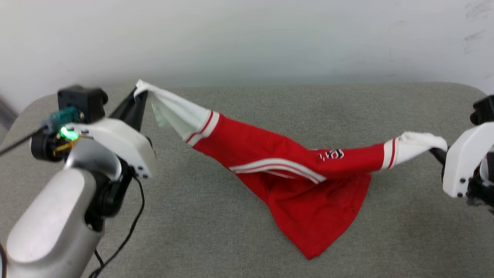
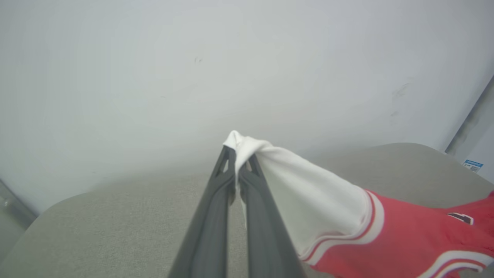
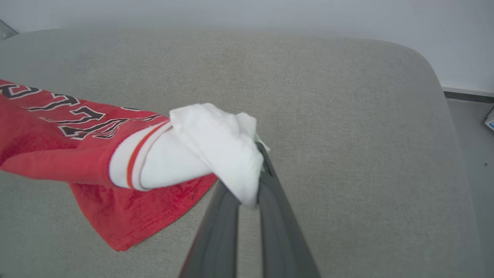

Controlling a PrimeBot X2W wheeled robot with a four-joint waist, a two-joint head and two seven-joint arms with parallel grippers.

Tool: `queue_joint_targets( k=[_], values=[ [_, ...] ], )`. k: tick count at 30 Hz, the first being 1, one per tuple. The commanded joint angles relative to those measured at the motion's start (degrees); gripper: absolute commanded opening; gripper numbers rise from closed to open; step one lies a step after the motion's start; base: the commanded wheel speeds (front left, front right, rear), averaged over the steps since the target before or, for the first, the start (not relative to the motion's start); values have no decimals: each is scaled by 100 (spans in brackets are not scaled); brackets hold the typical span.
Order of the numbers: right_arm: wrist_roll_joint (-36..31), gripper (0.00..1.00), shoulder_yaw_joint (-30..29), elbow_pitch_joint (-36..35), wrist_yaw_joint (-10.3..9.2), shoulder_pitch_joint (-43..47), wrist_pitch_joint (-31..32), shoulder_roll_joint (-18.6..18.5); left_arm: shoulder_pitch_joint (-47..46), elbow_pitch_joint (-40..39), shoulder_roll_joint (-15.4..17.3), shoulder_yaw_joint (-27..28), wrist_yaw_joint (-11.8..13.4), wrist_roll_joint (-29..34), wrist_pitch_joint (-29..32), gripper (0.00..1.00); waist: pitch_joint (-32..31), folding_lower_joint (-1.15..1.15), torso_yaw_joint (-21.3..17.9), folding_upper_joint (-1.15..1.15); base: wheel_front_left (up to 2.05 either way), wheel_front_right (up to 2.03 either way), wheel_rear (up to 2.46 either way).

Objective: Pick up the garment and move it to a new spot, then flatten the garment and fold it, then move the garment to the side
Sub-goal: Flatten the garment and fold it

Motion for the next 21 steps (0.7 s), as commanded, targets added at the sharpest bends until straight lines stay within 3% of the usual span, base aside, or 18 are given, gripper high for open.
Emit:
queue_joint_targets(
  k=[1, 11, 21],
  values=[
    [-16, 0, 57, 134, -2, -351, -58, -61, -404, 226, -64, 34, -119, -30, 16, 0, 53, 0, -6, 0, 0, 0, 0],
    [-40, 0, 471, 1342, -2, -2740, -926, -171, -3073, 2299, -568, 130, -791, 220, -506, 0, 874, 0, -21, 0, 0, 0, 0],
    [-259, 0, 840, 2375, -3, -5113, -2226, -66, -5418, 3772, -636, 291, -1166, 613, -1449, 0, 1796, 0, -186, 0, 0, 0, 0]
  ],
)
